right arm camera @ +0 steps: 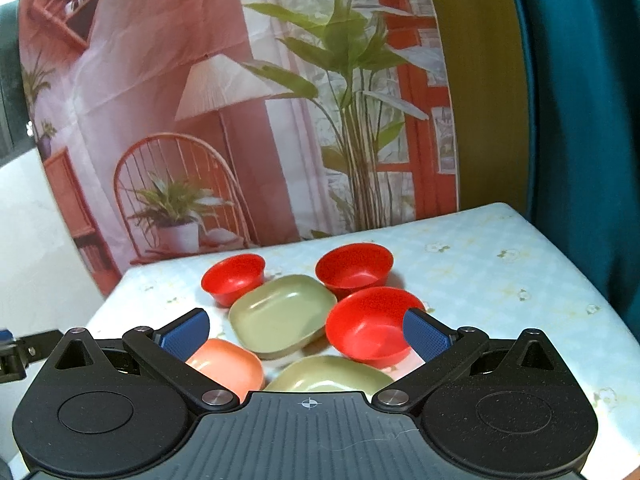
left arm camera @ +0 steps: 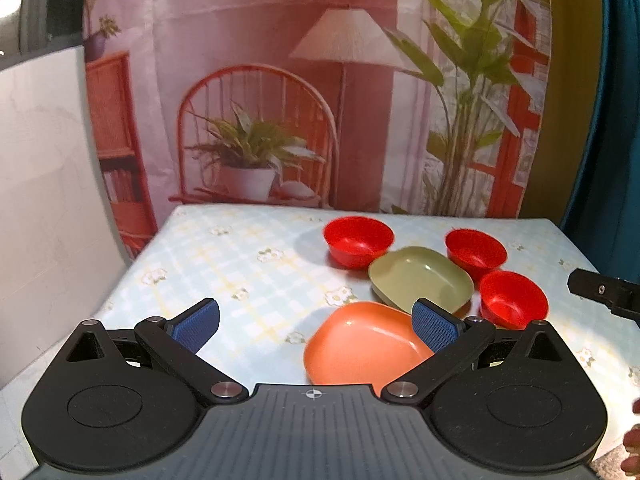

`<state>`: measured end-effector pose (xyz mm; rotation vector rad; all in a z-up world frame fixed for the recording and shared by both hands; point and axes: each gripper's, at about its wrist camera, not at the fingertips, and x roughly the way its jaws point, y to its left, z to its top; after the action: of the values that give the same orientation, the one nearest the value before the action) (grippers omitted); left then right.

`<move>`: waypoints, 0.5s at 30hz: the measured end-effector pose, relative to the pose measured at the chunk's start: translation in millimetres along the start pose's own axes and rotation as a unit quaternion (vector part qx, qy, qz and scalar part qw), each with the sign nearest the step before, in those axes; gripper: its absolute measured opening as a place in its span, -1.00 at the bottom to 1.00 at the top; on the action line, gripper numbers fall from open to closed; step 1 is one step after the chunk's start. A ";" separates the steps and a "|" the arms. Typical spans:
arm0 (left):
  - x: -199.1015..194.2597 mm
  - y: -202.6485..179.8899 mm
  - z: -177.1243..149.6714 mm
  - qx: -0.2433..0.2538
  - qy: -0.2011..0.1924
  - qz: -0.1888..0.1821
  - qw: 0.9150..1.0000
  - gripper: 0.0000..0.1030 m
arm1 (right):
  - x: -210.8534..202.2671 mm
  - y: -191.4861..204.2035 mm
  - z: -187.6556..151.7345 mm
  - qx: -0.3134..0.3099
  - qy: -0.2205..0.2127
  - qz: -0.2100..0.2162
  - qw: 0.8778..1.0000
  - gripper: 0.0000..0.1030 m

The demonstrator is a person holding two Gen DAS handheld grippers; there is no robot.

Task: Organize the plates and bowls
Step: 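Move the left gripper down toward the rim of the olive-green plate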

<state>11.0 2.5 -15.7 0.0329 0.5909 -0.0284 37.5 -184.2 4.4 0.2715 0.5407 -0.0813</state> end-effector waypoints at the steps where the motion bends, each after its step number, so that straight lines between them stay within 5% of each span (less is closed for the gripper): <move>1: 3.6 -3.2 -1.1 0.003 0.004 -0.005 1.000 1.00 | 1.5 -2.2 -0.2 -0.004 -0.002 -0.003 1.000 0.99; 6: 23.4 -23.1 -10.2 0.029 0.031 -0.022 0.999 0.93 | 16.4 -14.1 -5.6 -0.013 0.020 -0.012 1.000 0.99; 8: 32.8 -28.7 -14.6 0.029 0.045 -0.035 0.998 0.72 | 23.0 -17.2 -10.4 -0.019 0.033 -0.014 0.999 0.99; 15: 74.1 -44.8 -24.6 0.024 0.102 -0.062 0.993 0.47 | 45.4 -24.5 -25.4 -0.051 0.066 -0.046 0.995 0.99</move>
<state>57.2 -42.6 -78.4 0.0464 0.7959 -0.1605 60.1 -201.0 -45.7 0.1535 0.6874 -0.1256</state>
